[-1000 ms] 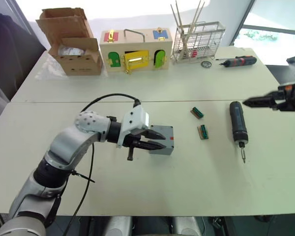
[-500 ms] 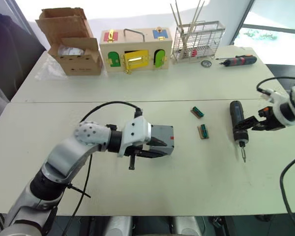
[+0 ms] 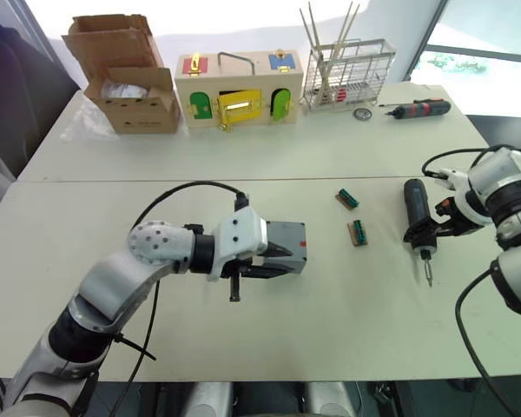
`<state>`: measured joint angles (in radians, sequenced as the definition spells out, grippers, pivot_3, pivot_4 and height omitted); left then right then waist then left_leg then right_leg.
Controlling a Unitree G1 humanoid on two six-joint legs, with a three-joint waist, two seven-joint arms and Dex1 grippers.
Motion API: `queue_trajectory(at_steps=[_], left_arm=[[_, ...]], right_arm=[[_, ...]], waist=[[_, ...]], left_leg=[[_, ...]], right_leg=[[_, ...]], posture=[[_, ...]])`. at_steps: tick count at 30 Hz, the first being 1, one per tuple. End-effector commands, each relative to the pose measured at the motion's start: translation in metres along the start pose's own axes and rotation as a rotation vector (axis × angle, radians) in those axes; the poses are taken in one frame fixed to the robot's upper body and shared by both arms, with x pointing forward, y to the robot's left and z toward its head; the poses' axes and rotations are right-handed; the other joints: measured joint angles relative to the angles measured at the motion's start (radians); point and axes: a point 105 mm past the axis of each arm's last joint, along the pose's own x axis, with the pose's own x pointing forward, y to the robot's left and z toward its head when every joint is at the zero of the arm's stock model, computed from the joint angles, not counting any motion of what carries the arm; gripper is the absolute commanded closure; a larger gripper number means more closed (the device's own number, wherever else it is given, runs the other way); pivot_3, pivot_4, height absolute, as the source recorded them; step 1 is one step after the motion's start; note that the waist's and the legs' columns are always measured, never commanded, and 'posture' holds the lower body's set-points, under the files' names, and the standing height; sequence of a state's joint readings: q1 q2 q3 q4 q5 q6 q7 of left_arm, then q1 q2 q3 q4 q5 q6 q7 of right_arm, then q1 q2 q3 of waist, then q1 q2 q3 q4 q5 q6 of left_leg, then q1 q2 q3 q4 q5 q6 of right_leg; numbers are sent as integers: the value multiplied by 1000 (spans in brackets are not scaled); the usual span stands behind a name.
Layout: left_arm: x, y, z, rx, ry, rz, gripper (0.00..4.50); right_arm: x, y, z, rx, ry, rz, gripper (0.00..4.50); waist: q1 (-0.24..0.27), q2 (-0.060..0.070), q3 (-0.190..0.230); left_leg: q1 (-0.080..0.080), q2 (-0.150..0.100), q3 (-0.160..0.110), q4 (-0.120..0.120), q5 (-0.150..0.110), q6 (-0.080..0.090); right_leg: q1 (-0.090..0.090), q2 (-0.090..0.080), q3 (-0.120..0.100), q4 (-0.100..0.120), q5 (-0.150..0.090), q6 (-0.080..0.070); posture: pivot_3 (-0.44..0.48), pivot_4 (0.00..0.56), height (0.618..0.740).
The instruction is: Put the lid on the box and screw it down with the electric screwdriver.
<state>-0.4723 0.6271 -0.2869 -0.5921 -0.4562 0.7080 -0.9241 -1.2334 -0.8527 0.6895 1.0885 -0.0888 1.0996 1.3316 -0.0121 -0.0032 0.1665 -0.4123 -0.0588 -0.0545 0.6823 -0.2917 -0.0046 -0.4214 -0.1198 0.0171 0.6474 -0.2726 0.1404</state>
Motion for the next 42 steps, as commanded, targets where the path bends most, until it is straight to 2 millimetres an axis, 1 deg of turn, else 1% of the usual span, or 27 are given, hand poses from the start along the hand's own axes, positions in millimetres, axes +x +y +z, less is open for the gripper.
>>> queue_trajectory(at_steps=[1, 6, 10, 13, 14, 15, 16, 18, 20, 23, 25, 26, 27, 28, 29, 31, 33, 35, 36, 38, 40, 42], left_arm=[[-2, -4, 7, 18, -20, 11, 3424], [-2, -3, 6, 13, -17, 20, 3424], [-5, 1, 5, 15, -9, 34, 3424], [-8, 7, 3, 21, -2, 44, 3424], [-9, 11, 4, 28, 2, 49, 3424], [-12, 17, 3, 36, 9, 60, 3424], [-15, 25, 3, 40, 16, 75, 3424], [-23, 43, 0, 26, 20, 110, 3424], [-31, 58, -2, -15, -8, 141, 3424], [-39, 72, -4, -60, -28, 135, 3424], [-41, 76, -4, -78, -36, 122, 3424], [-41, 77, -3, -87, -38, 106, 3424], [-41, 77, -3, -93, -38, 92, 3424], [-43, 78, -3, -101, -38, 81, 3424], [-42, 78, -3, -110, -36, 67, 3424], [-41, 79, -5, -115, -20, 49, 3424], [-38, 78, -7, -111, -4, 26, 3424], [-35, 76, -9, -104, 10, 3, 3424], [-34, 74, -9, -102, 14, -8, 3424], [-24, 71, -6, -102, 6, -37, 3424], [-18, 67, -8, -88, 19, -55, 3424], [-14, 66, -12, -73, 37, -64, 3424]], right_arm=[[10, -1, -7, -11, 51, -5, 1054], [14, -6, -21, -1, 119, 17, 2596], [12, -12, -26, 23, 112, 14, 2630], [4, -14, -17, 34, 36, 5, 2630], [-4, -14, -10, 39, -14, 11, 2630], [-16, -12, 2, 41, -92, 25, 2630], [-32, -9, 16, 43, -187, 41, 2630], [-69, 1, 41, 50, -374, 79, 2630], [-98, 10, 58, 59, -522, 116, 2630], [-150, 30, 80, 56, -854, 249, 2630], [-173, 48, 81, 2, -1050, 306, 2630], [-187, 65, 79, -71, -1209, 355, 2630], [-195, 78, 71, -119, -1334, 379, 2630], [-199, 92, 63, -161, -1445, 388, 2630], [-199, 106, 54, -195, -1556, 392, 2630], [-186, 123, 44, -172, -1617, 402, 2630], [-175, 138, 39, -153, -1630, 436, 2630], [-168, 156, 37, -125, -1657, 512, 2630], [-164, 166, 36, -139, -1652, 527, 2630], [-149, 190, 30, -253, -1622, 530, 2630], [-138, 200, 26, -298, -1605, 539, 2630], [-129, 202, 23, -314, -1585, 540, 2630]], waist=[[0, -1, -1], [1, -1, -1], [3, -1, -1], [3, -1, -1], [3, -1, -1], [3, -1, 0], [2, 0, 0], [-1, 8, 4], [-5, 14, 7], [-4, 14, 8], [-1, 14, 8], [-1, 12, 7], [-2, 11, 6], [-3, 11, 6], [-2, 11, 6], [0, 11, 6], [4, 11, 7], [2, 11, 7], [1, 12, 6], [0, 11, 6], [-5, 11, 6], [-9, 11, 6]], left_leg=[[1, 0, 0, 0, 0, 0], [1, 0, -3, -1, 0, 0], [1, 0, -5, -1, 0, -1], [1, -1, -5, -1, 0, -2], [1, -1, -5, -1, 1, -2], [1, -1, -5, -1, 1, -2], [1, -1, -5, -1, 1, -3], [1, -1, -3, -1, 1, -3], [0, -2, 1, -2, 2, -3], [-1, -1, 1, -9, 2, -3], [-1, 0, 0, -14, 3, -5], [-1, 0, 0, -15, 3, -6], [-1, 1, -1, -15, 3, -6], [-1, 2, -2, -15, 3, -6], [-1, 2, -2, -14, 4, -7], [-1, 1, -3, -12, 5, -9], [-2, 0, -3, -8, 6, -10], [-3, -1, -5, -3, 5, -8], [-3, -1, -5, -2, 5, -8], [-3, -1, -6, -2, 4, -7], [-3, -1, -7, -2, 4, -6], [-3, -2, -6, -3, 4, -6]], right_leg=[[1, 0, 0, 0, 0, 0], [1, 0, -1, 0, 0, 0], [2, 0, -3, 0, 0, 0], [3, 0, -3, -1, 0, 0], [3, 0, -3, -1, 0, 0], [3, 0, -3, -1, 0, 0], [3, 0, -3, -1, 0, 0], [1, 0, -1, 0, 0, 0], [-4, 0, 1, 2, 0, 0], [-8, 0, -1, 2, 0, 0], [-9, 1, -2, 2, 0, 0], [-9, 1, -3, 2, 0, 0], [-9, 1, -4, 3, 0, 0], [-8, 1, -5, 4, 0, 0], [-9, 1, -5, 4, 0, 0], [-9, 0, -4, 7, 0, 0], [-8, 0, -3, 10, 0, 0], [-8, 0, -3, 14, 0, 0], [-8, 0, -2, 15, 0, 0], [-8, 0, -3, 15, 0, 0], [-8, 0, -3, 17, 0, 0], [-8, 0, -2, 16, 0, 0]], posture=[[0, 150, 731], [0, 150, 731], [0, 150, 731], [0, 150, 731], [0, 150, 731], [0, 150, 731], [0, 150, 731], [0, 150, 731], [0, 150, 731], [0, 150, 731], [0, 150, 731], [0, 150, 731], [0, 150, 731], [0, 150, 731], [0, 150, 731], [0, 150, 731], [0, 150, 731], [0, 150, 731], [0, 150, 731], [0, 150, 731], [0, 150, 731], [0, 150, 731]])
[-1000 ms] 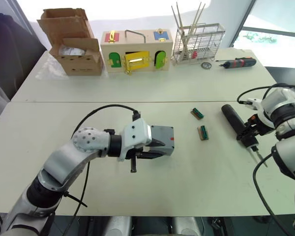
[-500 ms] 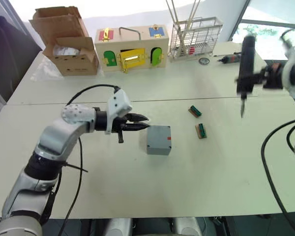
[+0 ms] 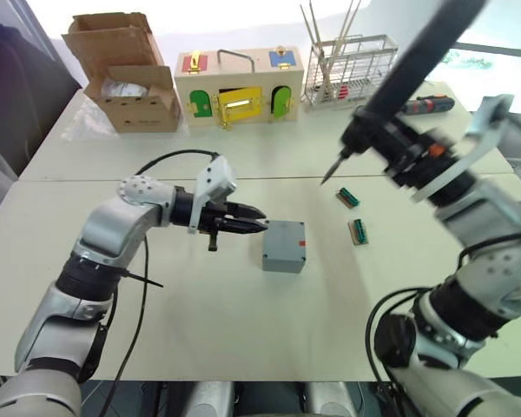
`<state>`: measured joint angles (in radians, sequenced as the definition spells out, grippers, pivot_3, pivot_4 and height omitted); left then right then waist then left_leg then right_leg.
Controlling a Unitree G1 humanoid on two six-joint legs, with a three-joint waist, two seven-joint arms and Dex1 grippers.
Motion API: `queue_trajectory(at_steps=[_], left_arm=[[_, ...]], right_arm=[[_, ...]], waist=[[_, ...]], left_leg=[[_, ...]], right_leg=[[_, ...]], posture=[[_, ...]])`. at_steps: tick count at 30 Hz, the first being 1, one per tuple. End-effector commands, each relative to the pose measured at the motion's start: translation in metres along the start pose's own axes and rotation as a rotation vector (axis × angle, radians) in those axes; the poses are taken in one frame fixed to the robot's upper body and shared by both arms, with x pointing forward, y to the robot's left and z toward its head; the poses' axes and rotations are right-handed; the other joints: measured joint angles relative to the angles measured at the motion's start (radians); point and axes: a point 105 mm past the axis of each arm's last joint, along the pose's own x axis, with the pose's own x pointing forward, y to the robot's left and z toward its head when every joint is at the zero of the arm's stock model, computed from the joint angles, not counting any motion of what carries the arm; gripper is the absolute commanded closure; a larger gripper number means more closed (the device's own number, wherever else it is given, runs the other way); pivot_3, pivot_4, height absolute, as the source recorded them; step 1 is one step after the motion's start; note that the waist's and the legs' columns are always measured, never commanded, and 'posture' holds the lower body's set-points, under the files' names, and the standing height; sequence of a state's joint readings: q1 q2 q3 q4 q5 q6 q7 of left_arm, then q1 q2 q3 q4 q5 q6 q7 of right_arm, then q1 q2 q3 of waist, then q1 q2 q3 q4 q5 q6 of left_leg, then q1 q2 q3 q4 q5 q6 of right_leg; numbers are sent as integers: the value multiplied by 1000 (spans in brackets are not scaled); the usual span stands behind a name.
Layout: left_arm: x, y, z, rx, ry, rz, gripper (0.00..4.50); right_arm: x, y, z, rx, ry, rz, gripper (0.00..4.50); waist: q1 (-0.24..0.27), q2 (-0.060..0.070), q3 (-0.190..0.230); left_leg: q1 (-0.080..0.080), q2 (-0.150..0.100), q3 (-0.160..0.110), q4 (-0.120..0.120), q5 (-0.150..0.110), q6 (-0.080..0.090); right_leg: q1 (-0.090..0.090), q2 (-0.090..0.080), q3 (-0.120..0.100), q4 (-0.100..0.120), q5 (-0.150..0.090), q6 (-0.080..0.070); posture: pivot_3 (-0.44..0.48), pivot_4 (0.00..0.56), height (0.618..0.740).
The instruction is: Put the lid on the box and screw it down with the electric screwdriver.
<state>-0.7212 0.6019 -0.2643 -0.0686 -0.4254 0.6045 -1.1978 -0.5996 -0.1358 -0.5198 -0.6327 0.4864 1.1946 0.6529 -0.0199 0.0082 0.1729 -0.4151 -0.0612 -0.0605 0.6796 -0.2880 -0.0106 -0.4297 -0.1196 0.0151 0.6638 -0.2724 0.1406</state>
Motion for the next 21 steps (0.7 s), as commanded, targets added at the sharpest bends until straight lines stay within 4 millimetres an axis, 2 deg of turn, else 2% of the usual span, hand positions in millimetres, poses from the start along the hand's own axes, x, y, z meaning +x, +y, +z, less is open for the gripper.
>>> queue_trajectory(at_steps=[1, 4, 11, 17, 21], left_arm=[[7, -2, 2, 57, 20, -12, 3424], [10, -2, 0, 60, 27, -11, 3424], [24, 5, -22, 63, 73, 20, 3424], [26, 7, -33, 87, 113, 29, 3424], [27, 6, -31, 81, 100, 29, 3424]], right_arm=[[-1, 17, 9, -107, -56, 68, 2630], [-1, 18, 2, -118, -40, 73, 2630], [4, 11, -19, -121, -16, 45, 2630], [4, 9, -26, -128, -6, 36, 2630], [3, 4, -28, -133, 1, 20, 2630]], waist=[[0, 0, 0], [1, 0, 0], [1, 0, 0], [3, 0, 0], [4, 0, 0]], left_leg=[[0, 0, 0, 0, 0, 0], [0, 0, 0, 1, 0, 0], [0, 0, 0, 1, 0, 0], [0, 0, 0, 1, 0, 0], [0, 0, 0, 1, 0, 0]], right_leg=[[0, 0, 0, 0, 0, 0], [0, 0, 0, 0, 0, 0], [0, 0, 0, 0, 0, 0], [0, 0, 0, -1, 0, 0], [1, 0, 0, -1, 0, 0]], posture=[[0, 150, 731], [0, 150, 731], [0, 150, 731], [0, 150, 731], [0, 150, 731]])
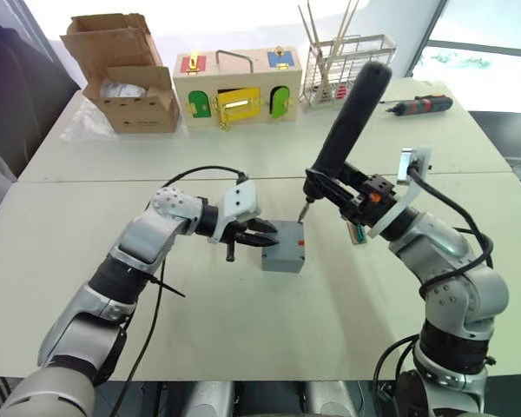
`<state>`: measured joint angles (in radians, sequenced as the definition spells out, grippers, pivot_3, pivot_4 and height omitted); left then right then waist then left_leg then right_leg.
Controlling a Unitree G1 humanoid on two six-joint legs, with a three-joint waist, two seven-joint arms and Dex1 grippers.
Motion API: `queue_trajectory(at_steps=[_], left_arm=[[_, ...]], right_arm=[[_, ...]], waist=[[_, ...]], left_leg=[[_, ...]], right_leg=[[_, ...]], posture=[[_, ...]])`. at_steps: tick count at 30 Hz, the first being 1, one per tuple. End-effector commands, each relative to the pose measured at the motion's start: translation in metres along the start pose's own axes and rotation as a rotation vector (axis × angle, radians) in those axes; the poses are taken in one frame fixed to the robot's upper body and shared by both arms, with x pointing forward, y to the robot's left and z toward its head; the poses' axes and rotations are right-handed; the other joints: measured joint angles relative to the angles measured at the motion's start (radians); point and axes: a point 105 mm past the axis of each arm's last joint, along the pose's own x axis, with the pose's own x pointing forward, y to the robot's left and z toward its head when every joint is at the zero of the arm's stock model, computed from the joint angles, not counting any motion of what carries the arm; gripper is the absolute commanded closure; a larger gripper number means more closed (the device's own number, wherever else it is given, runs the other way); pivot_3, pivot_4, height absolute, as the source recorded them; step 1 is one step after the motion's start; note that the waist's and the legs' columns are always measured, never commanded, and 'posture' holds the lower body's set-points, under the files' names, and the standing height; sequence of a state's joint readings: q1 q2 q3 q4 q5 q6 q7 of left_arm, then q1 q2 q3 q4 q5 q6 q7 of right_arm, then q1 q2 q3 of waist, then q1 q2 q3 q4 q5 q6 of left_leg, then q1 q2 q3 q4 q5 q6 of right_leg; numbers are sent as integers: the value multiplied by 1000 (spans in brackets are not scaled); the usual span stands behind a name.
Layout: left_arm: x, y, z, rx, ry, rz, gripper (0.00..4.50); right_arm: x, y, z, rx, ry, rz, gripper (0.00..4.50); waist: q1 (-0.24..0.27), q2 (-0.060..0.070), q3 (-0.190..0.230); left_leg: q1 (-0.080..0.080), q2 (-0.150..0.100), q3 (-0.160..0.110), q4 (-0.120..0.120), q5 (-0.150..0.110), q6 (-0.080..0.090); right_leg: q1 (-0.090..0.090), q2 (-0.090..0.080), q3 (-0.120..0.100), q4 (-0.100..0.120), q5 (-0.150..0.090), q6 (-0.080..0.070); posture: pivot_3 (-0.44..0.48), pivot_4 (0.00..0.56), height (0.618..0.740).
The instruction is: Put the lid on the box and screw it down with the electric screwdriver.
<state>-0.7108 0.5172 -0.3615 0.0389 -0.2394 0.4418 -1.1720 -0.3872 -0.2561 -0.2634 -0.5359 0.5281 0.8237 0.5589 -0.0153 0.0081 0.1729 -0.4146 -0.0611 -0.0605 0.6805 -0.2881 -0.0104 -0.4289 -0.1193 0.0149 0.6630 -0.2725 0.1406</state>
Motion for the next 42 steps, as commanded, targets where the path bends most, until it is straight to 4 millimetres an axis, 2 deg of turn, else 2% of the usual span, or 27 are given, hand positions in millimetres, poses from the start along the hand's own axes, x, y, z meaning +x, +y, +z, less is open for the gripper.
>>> queue_trajectory(at_steps=[1, 14, 20, 25, 29, 32, 35, 37, 42], left_arm=[[0, -1, -3, -5, 5, 7, 3424], [1, -4, -1, -3, -3, 5, 3424], [3, -7, -2, -3, 2, 3, 3424], [8, -12, -7, -5, 25, -12, 3424], [10, -14, -11, -9, 44, -12, 3424], [11, -14, -15, -9, 61, -7, 3424], [12, -14, -21, -17, 76, -6, 3424], [12, -14, -22, -21, 76, -4, 3424], [11, -14, -22, -24, 76, 1, 3424]], right_arm=[[0, 4, 12, -36, -58, 22, 2630], [2, -1, -6, -71, -18, -3, 2630], [3, 6, -17, -97, 19, 35, 2630], [0, 27, -44, -148, 130, 146, 2630], [-1, 30, -59, -158, 181, 163, 2630], [-1, 29, -69, -141, 212, 162, 2630], [-2, 26, -82, -128, 247, 159, 2630], [-3, 24, -85, -128, 255, 153, 2630], [-6, 19, -90, -124, 267, 141, 2630]], waist=[[0, 0, 0], [0, 0, 0], [0, -1, 0], [0, -3, -3], [-1, -11, -11], [-1, -12, -16], [1, -13, -16], [1, -15, -21], [1, -16, -25]], left_leg=[[0, 0, 0, 0, 0, 0], [0, 0, 0, 0, 0, 0], [1, 0, 0, 0, 0, 0], [5, 0, 0, 0, -1, 2], [7, 1, 0, -1, -2, 4], [9, 2, 0, -1, -3, 4], [17, 3, 0, -4, -5, 9], [28, 4, 0, -10, -8, 13], [39, 4, 0, -17, -8, 13]], right_leg=[[0, 0, 0, 0, 0, 0], [0, 0, 0, 0, 0, 0], [1, 0, 0, 0, 0, 0], [5, 0, 0, -2, 0, 0], [7, 2, 0, -4, 0, 0], [11, 3, -1, -8, 0, 0], [20, 3, -1, -14, 0, 0], [30, 3, -1, -17, -1, 0], [38, 3, -1, -21, -1, 0]], posture=[[0, 150, 731], [0, 150, 731], [0, 150, 731], [0, 150, 731], [0, 150, 731], [0, 150, 731], [0, 150, 731], [0, 150, 731], [0, 150, 731]])
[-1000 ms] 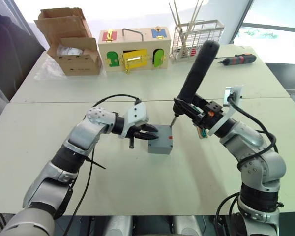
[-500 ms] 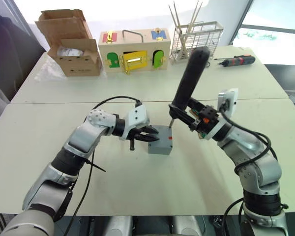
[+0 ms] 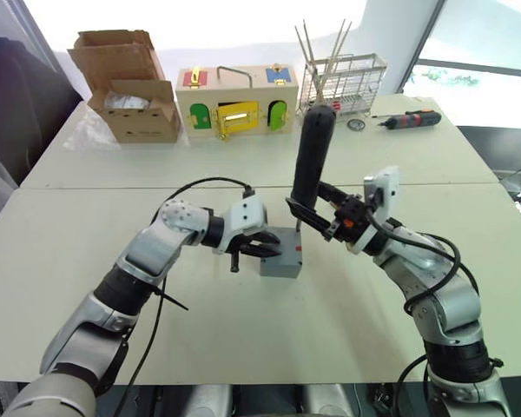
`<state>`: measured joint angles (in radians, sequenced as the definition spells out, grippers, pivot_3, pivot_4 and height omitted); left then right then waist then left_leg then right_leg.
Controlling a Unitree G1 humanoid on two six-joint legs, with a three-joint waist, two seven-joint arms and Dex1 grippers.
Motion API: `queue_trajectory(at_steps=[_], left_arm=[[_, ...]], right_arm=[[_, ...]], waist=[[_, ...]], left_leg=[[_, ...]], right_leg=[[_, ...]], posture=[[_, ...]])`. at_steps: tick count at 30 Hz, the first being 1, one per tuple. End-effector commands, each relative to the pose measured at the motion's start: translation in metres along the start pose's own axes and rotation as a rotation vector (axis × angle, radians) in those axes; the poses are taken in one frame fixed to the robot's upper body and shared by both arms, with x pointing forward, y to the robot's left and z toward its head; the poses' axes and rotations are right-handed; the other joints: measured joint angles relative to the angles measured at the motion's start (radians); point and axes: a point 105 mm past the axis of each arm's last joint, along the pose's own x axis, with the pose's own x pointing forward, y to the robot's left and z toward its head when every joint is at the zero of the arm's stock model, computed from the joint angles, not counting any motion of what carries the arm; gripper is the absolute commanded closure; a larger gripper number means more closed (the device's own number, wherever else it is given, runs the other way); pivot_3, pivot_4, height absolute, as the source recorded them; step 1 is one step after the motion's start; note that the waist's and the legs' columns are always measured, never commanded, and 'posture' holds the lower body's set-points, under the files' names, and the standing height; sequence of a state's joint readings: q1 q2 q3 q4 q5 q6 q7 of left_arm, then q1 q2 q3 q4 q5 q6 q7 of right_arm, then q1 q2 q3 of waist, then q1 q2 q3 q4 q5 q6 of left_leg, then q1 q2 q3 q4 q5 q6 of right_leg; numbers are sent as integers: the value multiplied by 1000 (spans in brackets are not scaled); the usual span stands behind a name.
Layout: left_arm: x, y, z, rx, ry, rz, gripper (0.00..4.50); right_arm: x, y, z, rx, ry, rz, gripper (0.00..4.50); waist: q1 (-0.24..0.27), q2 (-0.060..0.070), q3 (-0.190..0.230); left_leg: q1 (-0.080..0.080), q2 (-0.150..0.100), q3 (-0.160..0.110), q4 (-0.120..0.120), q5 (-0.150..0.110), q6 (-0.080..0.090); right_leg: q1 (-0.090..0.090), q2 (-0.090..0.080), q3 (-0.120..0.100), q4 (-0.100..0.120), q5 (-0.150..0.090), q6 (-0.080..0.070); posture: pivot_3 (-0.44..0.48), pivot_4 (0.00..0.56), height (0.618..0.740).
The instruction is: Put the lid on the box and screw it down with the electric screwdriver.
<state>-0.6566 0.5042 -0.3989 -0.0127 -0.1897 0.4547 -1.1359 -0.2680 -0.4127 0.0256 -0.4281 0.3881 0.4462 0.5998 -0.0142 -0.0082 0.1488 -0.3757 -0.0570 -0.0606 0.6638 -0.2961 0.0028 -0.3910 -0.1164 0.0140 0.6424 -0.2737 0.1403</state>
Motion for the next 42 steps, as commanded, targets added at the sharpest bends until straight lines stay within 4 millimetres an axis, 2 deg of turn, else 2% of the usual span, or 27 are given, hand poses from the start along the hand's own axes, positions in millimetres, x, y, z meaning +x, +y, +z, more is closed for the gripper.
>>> queue_trajectory(at_steps=[1, 21, 42], left_arm=[[0, -1, -10, -25, 34, 3, 3424], [0, -2, -8, -19, 35, 17, 3424], [3, -1, -11, -21, 38, 18, 3424]], right_arm=[[-4, 11, -46, 114, 155, 41, 2630], [-8, 2, -63, 136, 179, -3, 2630], [-7, -9, -53, 118, 135, -53, 2630]], waist=[[0, 0, -2], [4, -3, -10], [5, -4, -11]], left_leg=[[0, 0, 0, 0, 0, 0], [1, 0, 0, -1, 0, 0], [1, 0, -1, -1, 0, 0]], right_leg=[[1, 0, 0, -1, 0, 0], [6, 0, 0, -10, 0, 0], [6, 0, 0, -11, 0, 0]], posture=[[0, 150, 731], [0, 150, 731], [0, 150, 731]])
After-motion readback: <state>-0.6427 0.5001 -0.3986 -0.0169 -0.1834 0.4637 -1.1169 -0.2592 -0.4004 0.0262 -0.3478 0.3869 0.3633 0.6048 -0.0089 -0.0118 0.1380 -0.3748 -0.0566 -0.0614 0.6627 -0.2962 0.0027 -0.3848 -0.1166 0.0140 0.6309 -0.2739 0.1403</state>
